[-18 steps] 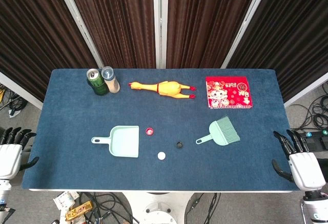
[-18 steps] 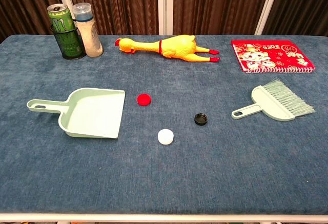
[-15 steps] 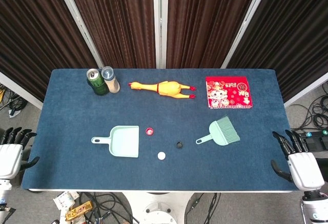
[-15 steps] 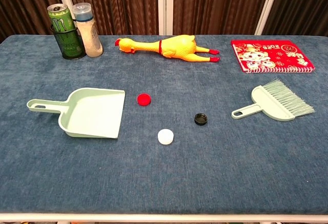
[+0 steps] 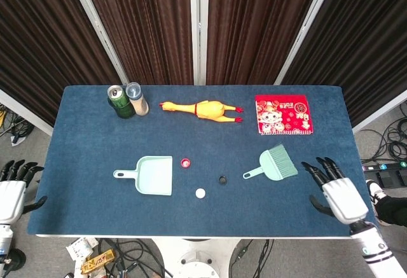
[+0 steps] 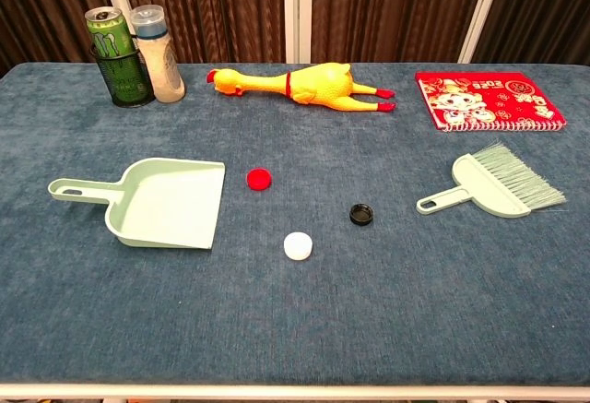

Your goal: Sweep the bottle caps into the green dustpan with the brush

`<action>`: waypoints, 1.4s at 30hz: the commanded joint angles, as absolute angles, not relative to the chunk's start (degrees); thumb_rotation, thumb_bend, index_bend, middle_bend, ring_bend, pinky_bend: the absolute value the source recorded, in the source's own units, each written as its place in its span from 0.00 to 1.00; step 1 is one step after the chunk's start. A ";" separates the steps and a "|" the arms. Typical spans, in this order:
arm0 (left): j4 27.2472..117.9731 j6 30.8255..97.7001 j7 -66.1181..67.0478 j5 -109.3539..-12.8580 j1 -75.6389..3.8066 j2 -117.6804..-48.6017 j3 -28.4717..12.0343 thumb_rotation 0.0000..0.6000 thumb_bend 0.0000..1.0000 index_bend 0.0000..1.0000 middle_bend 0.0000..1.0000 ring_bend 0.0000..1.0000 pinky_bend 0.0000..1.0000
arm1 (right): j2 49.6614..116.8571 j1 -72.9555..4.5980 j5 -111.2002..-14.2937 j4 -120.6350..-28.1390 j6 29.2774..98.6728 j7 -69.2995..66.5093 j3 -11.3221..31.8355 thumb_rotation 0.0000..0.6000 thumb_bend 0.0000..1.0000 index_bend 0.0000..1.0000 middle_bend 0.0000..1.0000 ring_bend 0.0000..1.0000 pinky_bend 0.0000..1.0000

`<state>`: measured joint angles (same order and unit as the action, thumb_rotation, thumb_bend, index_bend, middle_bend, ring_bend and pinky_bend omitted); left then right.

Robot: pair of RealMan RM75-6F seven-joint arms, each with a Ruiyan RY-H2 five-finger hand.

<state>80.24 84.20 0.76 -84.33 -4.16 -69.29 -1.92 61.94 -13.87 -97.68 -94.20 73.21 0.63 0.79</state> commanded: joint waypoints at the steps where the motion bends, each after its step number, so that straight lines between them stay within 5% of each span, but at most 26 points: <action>1: 80.30 84.12 0.71 -84.15 -4.07 -69.26 -1.88 1.00 0.15 0.26 0.19 0.11 0.09 | 65.04 -21.82 -94.73 -93.95 62.00 11.65 3.91 1.00 0.14 0.18 0.28 0.00 0.00; 9: 81.32 84.01 1.29 -84.04 -4.10 -68.95 -1.91 1.00 0.15 0.26 0.19 0.11 0.09 | 74.91 -29.45 -88.75 -87.81 53.44 27.17 7.17 1.00 0.03 0.29 0.31 0.01 0.00; 23: 81.06 82.79 0.93 -83.71 -4.50 -69.01 -1.79 1.00 0.14 0.26 0.19 0.11 0.09 | 89.15 -32.54 -88.23 -73.02 55.71 35.75 5.28 1.00 0.11 0.37 0.35 0.06 0.01; 42: 80.59 82.64 0.36 -83.49 -4.33 -69.00 -1.63 1.00 0.14 0.26 0.19 0.11 0.09 | 96.38 -34.03 -85.55 -64.96 54.37 30.40 3.31 1.00 0.21 0.41 0.41 0.10 0.03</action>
<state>80.60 82.65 0.36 -83.50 -4.33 -69.00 -1.62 96.22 -33.94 -85.59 -65.17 54.35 30.55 3.43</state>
